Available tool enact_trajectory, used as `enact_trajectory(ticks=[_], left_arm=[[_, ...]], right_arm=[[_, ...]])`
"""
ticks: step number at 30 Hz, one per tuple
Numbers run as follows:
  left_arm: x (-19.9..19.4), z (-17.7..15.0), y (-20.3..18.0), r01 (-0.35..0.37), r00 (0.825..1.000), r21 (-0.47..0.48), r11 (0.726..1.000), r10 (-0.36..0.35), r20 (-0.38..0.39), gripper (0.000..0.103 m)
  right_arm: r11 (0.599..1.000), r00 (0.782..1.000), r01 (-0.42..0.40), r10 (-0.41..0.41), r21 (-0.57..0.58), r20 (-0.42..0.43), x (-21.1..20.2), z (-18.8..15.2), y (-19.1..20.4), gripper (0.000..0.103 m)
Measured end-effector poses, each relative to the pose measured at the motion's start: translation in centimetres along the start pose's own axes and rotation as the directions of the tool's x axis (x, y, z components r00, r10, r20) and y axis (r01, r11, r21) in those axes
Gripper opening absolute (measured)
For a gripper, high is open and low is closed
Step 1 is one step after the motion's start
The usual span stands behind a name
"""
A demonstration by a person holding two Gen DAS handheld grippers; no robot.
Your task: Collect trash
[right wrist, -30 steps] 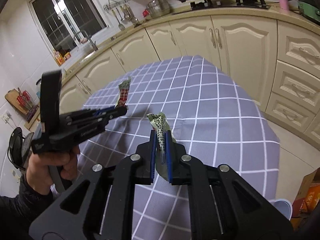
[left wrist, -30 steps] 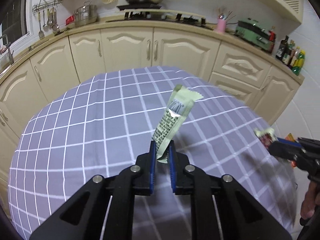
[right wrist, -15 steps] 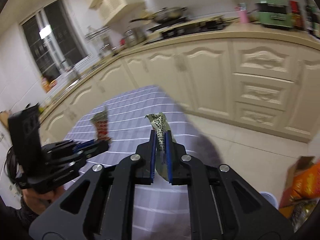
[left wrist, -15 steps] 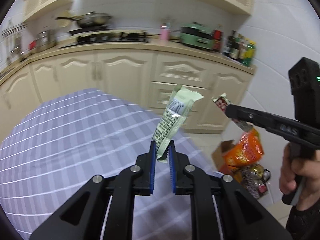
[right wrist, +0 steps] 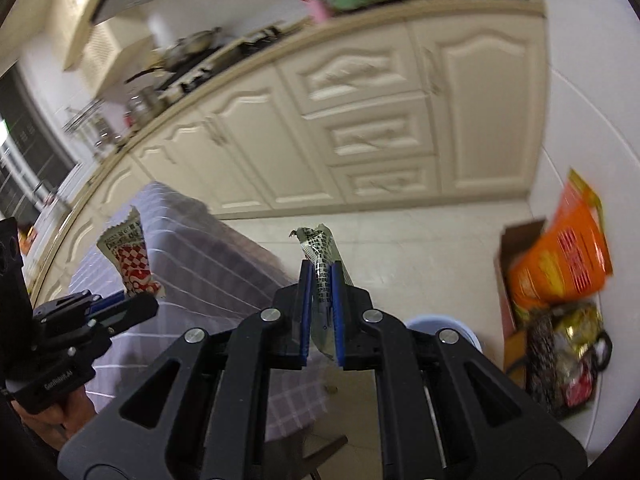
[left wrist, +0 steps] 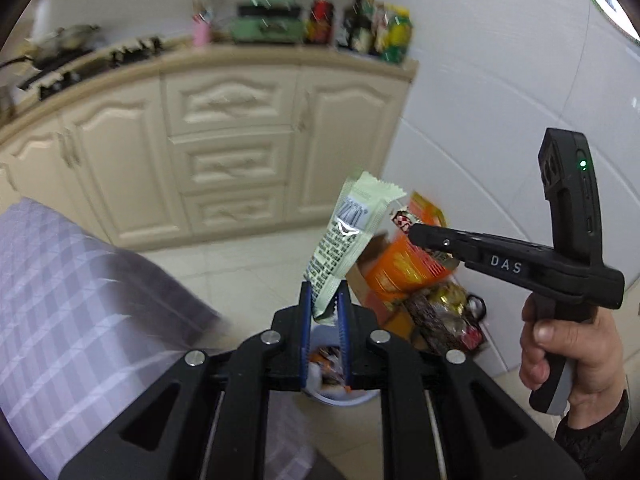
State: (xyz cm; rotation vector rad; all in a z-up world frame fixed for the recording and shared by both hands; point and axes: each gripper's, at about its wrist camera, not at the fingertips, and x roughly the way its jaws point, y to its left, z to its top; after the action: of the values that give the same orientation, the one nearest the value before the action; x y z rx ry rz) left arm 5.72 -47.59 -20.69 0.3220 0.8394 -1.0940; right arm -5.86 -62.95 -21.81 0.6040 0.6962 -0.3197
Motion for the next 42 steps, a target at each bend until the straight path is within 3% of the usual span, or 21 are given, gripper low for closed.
enact_trajectory(ticks=[5,11,12,13,14,15,16,17,19,21,26,33,37,42], left_arm=[[8.0,-1.5,-2.3,0.040,0.983,0.010,0.999,-0.038,-0.178,0.012],[15.8,-2.8,-3.4,0.084,0.939,0.003,0.996,-0.078,-0.336,0.017],[16.7,-2.8,-3.5,0.092,0.928,0.006,0.996,-0.083,-0.362,0.036],[17.0,-2.7,-3.5,0.073,0.929,0.008,0.997,-0.065,-0.365,0.063],[16.9,-2.4,-3.4,0.052,0.935,0.007,0.999,-0.046,-0.351,0.074],[16.5,-2.2,-3.1,0.036,0.944,0.006,0.999,-0.032,-0.329,0.084],[16.2,-2.1,-3.0,0.021,0.951,0.004,1.000,-0.019,-0.309,0.086],[15.7,-1.9,-2.9,0.008,0.955,0.005,1.000,-0.007,-0.296,0.086],[14.7,-1.7,-2.6,-0.022,0.961,0.010,1.000,0.024,-0.274,0.088],[13.9,-1.4,-2.4,-0.048,0.968,0.018,0.999,0.051,-0.247,0.090],[9.9,-0.5,-1.8,-0.101,0.982,0.029,0.994,0.105,-0.157,0.091],[3.8,1.0,-0.8,-0.129,0.991,0.002,0.992,0.129,-0.040,0.092],[-0.1,1.4,0.3,-0.148,0.989,-0.007,0.989,0.148,0.023,0.092],[-5.5,1.5,2.4,-0.210,0.970,-0.034,0.977,0.213,0.117,0.094]], right_arm=[[0.993,0.997,0.023,-0.014,0.115,-0.078,3.2,-2.0,-5.3,0.010],[0.969,0.987,0.027,0.013,0.244,-0.161,7.3,-3.9,-9.7,0.010],[0.962,0.987,0.033,0.012,0.270,-0.163,7.6,-4.1,-10.3,0.011],[0.956,0.987,0.041,0.008,0.292,-0.163,7.8,-4.3,-10.9,0.012],[0.951,0.987,0.046,0.003,0.305,-0.160,7.7,-4.4,-11.4,0.016],[0.947,0.988,0.055,-0.005,0.317,-0.156,7.6,-4.6,-11.7,0.034],[0.941,0.988,0.071,-0.021,0.332,-0.150,7.3,-4.8,-12.1,0.052],[0.938,0.990,0.074,-0.027,0.338,-0.140,7.1,-4.8,-12.3,0.082],[0.936,0.991,0.080,-0.037,0.344,-0.128,6.7,-4.8,-12.5,0.085],[0.932,0.990,0.095,-0.054,0.350,-0.127,6.3,-4.9,-12.5,0.096],[0.938,0.989,0.125,-0.094,0.325,-0.112,5.6,-4.4,-11.3,0.097],[0.957,0.994,0.103,-0.086,0.271,-0.074,4.2,-2.6,-7.2,0.097],[0.972,0.998,0.065,-0.061,0.228,-0.024,2.9,-1.2,-3.2,0.097],[0.990,0.999,0.000,-0.005,0.143,0.032,1.1,0.5,3.1,0.097]])
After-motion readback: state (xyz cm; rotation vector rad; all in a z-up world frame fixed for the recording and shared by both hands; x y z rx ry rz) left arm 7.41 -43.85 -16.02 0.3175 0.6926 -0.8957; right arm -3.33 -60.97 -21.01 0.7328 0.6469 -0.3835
